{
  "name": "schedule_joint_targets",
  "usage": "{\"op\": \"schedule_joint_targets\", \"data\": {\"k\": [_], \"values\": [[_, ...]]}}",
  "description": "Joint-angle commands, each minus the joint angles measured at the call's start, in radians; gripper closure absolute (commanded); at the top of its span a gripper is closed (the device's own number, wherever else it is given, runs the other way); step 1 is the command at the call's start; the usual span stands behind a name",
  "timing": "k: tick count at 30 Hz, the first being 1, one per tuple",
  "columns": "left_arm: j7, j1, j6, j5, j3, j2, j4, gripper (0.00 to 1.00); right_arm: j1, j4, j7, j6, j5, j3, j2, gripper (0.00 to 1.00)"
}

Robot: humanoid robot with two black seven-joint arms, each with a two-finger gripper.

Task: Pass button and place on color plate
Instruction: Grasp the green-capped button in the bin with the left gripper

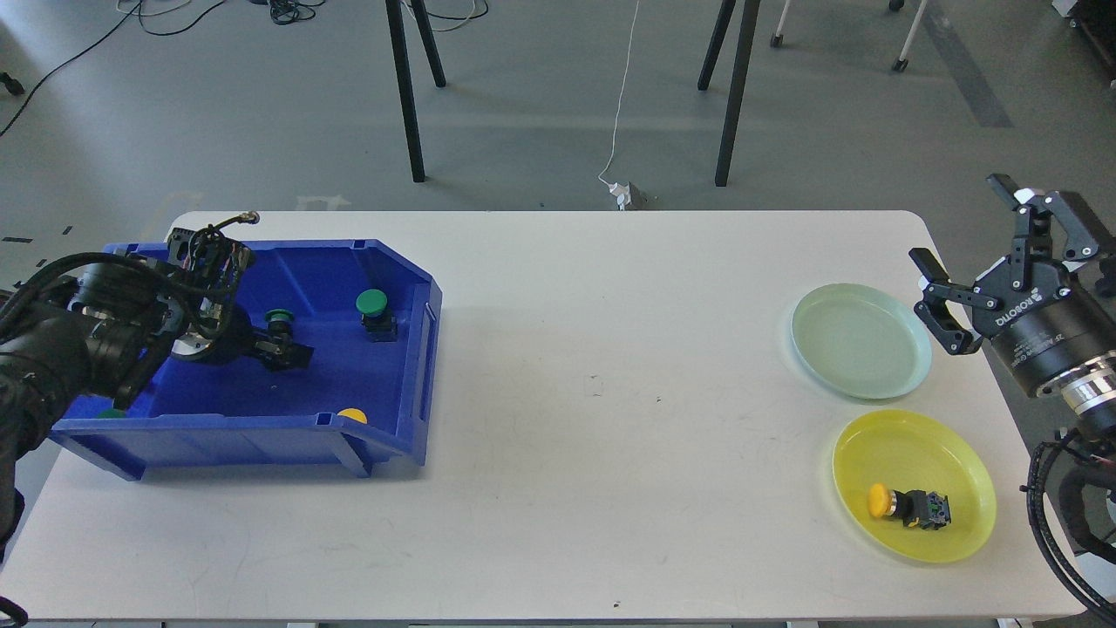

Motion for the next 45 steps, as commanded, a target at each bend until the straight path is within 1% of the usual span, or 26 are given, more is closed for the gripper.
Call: {"op": "schedule_joint_targets", "data": {"k": [1, 27, 30, 31, 33, 36, 39, 45], "values": [[0.0, 0.0, 0.0, -0.01, 0.0, -0.002, 0.003, 0.02, -0.004, 0.0, 0.0, 0.0, 0.0, -0.001, 0.0, 0.03], [0.0, 0.005, 0.0, -0.011, -0.002, -0.036, 0.006, 0.02, -0.049, 0.0, 0.0, 0.009, 0.0, 0.001, -0.005, 0.03], [0.0, 0.005, 0.0, -0.013, -0.002, -0.039, 0.006, 0.06, -0.052, 0.0, 0.0, 0.009, 0.0, 0.001, -0.006, 0.03], [0.0, 0.006, 0.0, -0.013, -0.002, -0.039, 0.006, 0.08, -0.053, 0.0, 0.0, 0.011, 0.001, 0.001, -0.006, 0.03], [0.0, 0.006, 0.0, -0.011, 0.0, -0.036, 0.006, 0.17, -0.061, 0.0, 0.0, 0.017, 0.0, 0.002, -0.008, 0.03], [0.0, 0.008, 0.0, -0.01, 0.0, -0.035, 0.006, 0.21, -0.066, 0.0, 0.0, 0.023, 0.0, 0.002, -0.008, 0.03], [0.0, 0.02, 0.0, -0.011, 0.0, -0.035, 0.007, 0.21, -0.07, 0.0, 0.0, 0.023, 0.0, 0.002, -0.008, 0.03], [0.0, 0.02, 0.0, -0.011, 0.0, -0.039, 0.007, 0.17, -0.075, 0.0, 0.0, 0.026, 0.0, 0.002, -0.008, 0.03]]}}
